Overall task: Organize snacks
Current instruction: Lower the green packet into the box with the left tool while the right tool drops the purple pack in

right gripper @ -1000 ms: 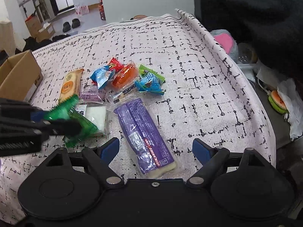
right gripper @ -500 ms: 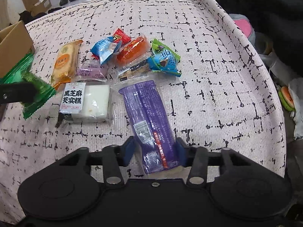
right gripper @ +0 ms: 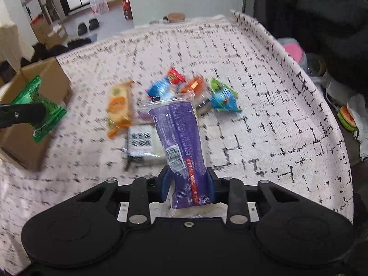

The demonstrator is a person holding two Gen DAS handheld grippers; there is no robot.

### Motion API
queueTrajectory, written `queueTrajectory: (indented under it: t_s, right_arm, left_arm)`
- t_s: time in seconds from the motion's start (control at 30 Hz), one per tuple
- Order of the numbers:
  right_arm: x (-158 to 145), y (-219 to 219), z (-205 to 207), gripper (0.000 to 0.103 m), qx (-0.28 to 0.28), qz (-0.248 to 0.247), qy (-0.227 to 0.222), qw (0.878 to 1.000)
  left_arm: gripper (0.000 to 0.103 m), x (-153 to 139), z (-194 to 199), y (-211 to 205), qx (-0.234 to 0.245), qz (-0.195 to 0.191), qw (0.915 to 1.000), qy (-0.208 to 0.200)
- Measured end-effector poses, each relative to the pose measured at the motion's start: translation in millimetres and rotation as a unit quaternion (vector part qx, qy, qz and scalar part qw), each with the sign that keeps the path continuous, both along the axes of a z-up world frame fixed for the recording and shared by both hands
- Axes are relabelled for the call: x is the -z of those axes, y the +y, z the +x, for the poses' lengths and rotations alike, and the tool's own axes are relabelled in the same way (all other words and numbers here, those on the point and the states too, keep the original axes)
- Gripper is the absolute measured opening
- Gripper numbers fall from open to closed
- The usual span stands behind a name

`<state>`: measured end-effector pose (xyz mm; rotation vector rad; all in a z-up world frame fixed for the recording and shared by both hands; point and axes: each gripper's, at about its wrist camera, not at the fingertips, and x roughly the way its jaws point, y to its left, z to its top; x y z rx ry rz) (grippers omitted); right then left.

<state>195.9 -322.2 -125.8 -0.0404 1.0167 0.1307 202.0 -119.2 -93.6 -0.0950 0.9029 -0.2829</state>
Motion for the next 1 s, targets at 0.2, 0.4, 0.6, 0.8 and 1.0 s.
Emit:
queueTrajectory:
  t_s: [0.2,0.4,0.6,0.8,1.0]
  right_arm:
    - [-27.5,10.0,-12.9,0.031,0.0,0.024,-0.033,0.999]
    - [-52.2,21.9,-25.3,0.03,-0.004,0.045,-0.063,0.997]
    - [-74.1,36.1,-35.2,0.03,-0.01,0.065,-0.086,0.994]
    - [-86.1,58.9,-38.4,0.03,-0.009,0.073,-0.109,0.991]
    - [-83.2,82.4,-35.3,0.03,0.001,0.075,-0.116,0.99]
  left_arm:
    - [0.024,-23.1,-12.3,18.7,-0.019,0.011,0.9996,-0.019]
    - [0.024,-48.0,-28.7,34.4,-0.035,0.029,0.9982,-0.04]
    - [0.024,-68.6,-47.5,50.1,-0.046,0.046,0.9964,-0.054]
    - [0.024,-82.0,-62.4,75.8,-0.066,0.061,0.994,-0.063]
    - [0.024,-82.5,-66.3,104.1,-0.087,0.066,0.9919,-0.066]
